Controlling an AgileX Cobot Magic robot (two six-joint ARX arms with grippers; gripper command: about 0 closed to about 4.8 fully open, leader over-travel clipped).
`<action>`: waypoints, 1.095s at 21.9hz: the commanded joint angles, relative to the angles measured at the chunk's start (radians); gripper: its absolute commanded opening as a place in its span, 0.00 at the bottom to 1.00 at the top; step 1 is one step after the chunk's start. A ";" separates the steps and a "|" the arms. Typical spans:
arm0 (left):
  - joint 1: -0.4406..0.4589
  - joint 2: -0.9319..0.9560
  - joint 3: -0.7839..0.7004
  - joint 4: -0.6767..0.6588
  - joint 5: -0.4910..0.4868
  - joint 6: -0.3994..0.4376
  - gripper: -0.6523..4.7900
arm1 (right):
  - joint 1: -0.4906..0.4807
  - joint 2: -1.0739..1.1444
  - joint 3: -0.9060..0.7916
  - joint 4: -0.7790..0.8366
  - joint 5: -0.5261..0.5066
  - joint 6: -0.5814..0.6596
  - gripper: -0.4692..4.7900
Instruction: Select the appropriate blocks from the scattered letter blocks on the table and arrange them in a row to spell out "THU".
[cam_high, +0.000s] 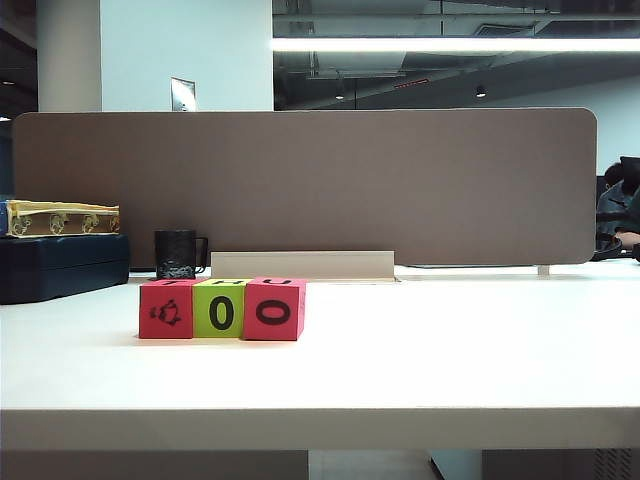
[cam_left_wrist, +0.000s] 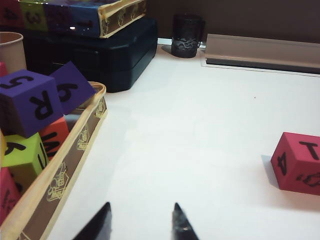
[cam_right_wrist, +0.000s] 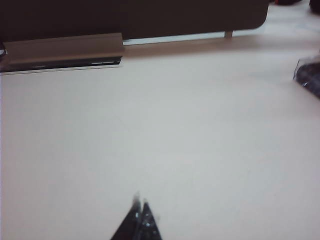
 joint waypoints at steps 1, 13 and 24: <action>0.000 0.000 0.002 0.006 0.002 0.001 0.39 | -0.105 -0.111 -0.064 0.047 -0.132 0.015 0.09; 0.000 0.000 0.002 0.006 0.000 0.001 0.39 | -0.103 -0.239 -0.203 0.060 -0.129 0.009 0.09; 0.000 0.000 0.002 0.006 0.000 0.001 0.39 | -0.023 -0.239 -0.223 -0.024 -0.052 -0.086 0.09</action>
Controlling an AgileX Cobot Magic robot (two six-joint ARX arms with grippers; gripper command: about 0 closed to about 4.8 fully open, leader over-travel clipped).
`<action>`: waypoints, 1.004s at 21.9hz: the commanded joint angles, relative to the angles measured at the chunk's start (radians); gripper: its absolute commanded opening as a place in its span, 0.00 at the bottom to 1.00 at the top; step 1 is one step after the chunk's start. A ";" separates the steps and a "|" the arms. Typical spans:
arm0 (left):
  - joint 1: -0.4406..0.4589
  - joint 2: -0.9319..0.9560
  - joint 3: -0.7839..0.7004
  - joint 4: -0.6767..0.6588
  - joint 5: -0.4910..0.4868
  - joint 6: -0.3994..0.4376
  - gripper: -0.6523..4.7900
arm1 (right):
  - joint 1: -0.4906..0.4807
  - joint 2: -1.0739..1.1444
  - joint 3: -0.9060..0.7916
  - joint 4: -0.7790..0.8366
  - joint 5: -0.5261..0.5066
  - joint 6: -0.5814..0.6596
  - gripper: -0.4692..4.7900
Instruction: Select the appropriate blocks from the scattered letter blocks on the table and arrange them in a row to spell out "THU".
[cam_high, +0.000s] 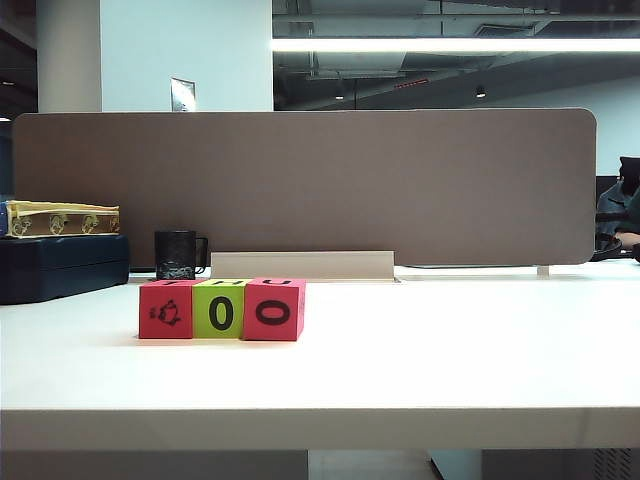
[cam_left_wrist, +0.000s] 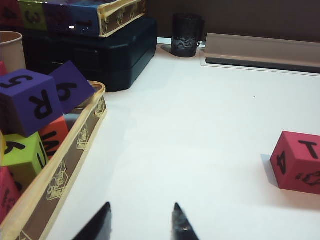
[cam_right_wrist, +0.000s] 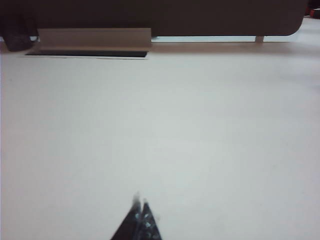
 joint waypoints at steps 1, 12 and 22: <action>0.000 0.000 0.002 0.008 0.000 0.001 0.39 | 0.015 -0.010 -0.006 -0.070 0.100 0.013 0.09; 0.000 0.000 0.002 0.008 0.001 0.001 0.39 | 0.027 -0.010 -0.006 -0.077 0.136 0.008 0.09; 0.000 0.000 0.002 0.008 0.001 0.001 0.39 | 0.026 -0.010 -0.006 -0.069 0.136 0.008 0.09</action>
